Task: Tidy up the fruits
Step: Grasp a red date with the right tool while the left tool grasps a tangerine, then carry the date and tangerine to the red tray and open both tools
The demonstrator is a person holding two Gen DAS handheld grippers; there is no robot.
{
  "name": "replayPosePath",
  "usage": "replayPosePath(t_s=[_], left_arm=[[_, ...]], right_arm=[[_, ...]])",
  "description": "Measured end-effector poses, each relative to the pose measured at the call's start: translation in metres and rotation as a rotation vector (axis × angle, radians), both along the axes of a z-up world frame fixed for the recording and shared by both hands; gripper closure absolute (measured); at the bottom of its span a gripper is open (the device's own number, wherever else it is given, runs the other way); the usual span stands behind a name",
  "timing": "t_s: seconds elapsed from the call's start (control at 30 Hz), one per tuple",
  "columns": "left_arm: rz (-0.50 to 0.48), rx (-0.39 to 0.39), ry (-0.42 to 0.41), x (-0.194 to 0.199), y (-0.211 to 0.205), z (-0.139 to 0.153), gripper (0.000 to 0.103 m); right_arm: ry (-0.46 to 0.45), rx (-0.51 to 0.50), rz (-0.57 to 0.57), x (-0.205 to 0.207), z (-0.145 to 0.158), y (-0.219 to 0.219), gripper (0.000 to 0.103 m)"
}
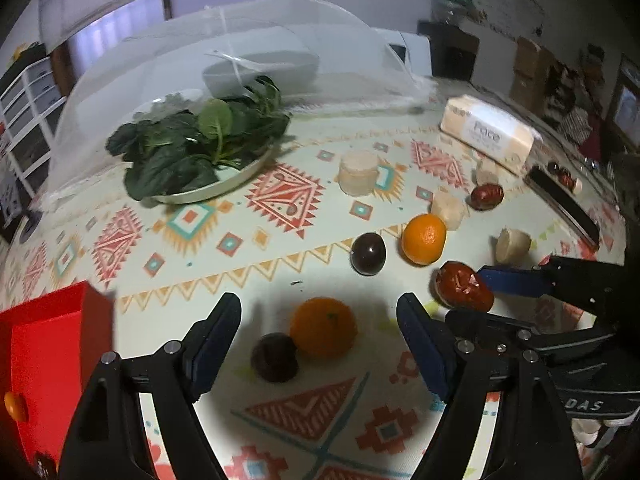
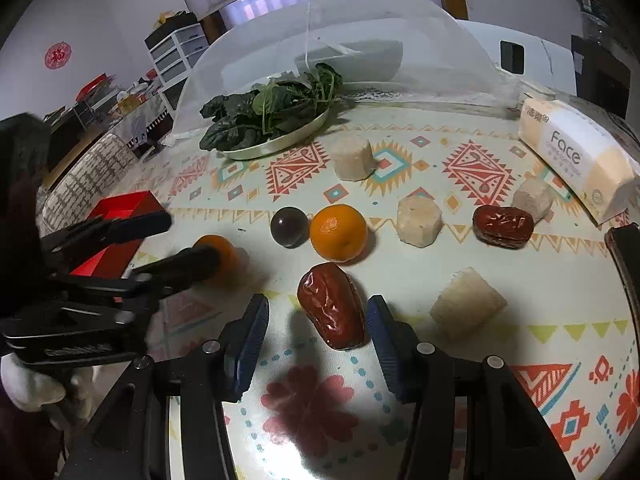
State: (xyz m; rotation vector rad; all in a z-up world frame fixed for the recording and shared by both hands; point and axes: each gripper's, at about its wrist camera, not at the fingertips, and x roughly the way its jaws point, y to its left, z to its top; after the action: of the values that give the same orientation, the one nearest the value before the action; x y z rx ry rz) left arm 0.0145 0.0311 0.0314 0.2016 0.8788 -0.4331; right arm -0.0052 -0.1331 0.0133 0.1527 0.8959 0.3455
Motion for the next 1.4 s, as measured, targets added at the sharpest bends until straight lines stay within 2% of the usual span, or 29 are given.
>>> replayPosePath(t_s=[0.03, 0.07, 0.13, 0.17, 0.2, 0.3, 0.33, 0.4, 0.43, 0.53, 0.67, 0.93, 1.17, 1.4], left_arm=[[-0.007, 0.007, 0.003, 0.001, -0.001, -0.002, 0.024], [-0.016, 0.014, 0.005, 0.001, -0.003, -0.003, 0.030], [-0.032, 0.032, 0.017, 0.002, -0.006, -0.007, 0.044], [-0.038, 0.040, 0.024, 0.002, -0.007, -0.009, 0.055], [-0.042, 0.057, 0.029, 0.002, -0.009, -0.012, 0.061], [-0.049, 0.095, 0.008, -0.001, -0.012, -0.014, 0.065], [-0.048, 0.097, 0.007, -0.001, -0.013, -0.014, 0.066], [-0.044, 0.089, 0.012, -0.002, -0.014, -0.013, 0.067], [-0.041, 0.087, 0.010, -0.003, -0.014, -0.012, 0.067], [-0.026, 0.072, 0.008, -0.008, -0.012, -0.008, 0.067], [0.003, 0.015, 0.003, -0.017, 0.000, 0.007, 0.067], [0.092, -0.123, -0.036, -0.056, 0.048, 0.043, 0.067], [0.198, -0.222, -0.072, -0.095, 0.107, 0.064, 0.067], [0.374, -0.293, -0.087, -0.116, 0.192, 0.067, 0.067]], right_arm=[[0.002, 0.001, 0.000, 0.001, -0.001, 0.000, 0.048], [0.006, 0.000, -0.001, 0.001, -0.002, -0.001, 0.048], [0.014, 0.005, -0.002, 0.002, -0.004, -0.001, 0.048], [0.012, 0.008, -0.003, 0.002, -0.004, -0.001, 0.048], [0.012, 0.010, -0.002, 0.002, -0.004, -0.001, 0.050], [0.013, 0.010, -0.003, 0.002, -0.004, -0.001, 0.053], [0.013, 0.010, -0.002, 0.002, -0.004, -0.001, 0.054], [0.015, 0.006, 0.000, 0.002, -0.005, 0.000, 0.067], [0.015, 0.004, 0.001, 0.003, -0.005, 0.000, 0.070], [0.009, -0.007, 0.002, 0.000, -0.004, 0.002, 0.070], [0.015, 0.014, -0.005, -0.003, -0.001, 0.000, 0.072], [-0.045, -0.002, 0.026, -0.031, 0.031, 0.017, 0.073], [-0.074, -0.005, 0.063, -0.057, 0.051, 0.043, 0.073], [-0.100, 0.000, 0.135, -0.070, 0.071, 0.086, 0.073]])
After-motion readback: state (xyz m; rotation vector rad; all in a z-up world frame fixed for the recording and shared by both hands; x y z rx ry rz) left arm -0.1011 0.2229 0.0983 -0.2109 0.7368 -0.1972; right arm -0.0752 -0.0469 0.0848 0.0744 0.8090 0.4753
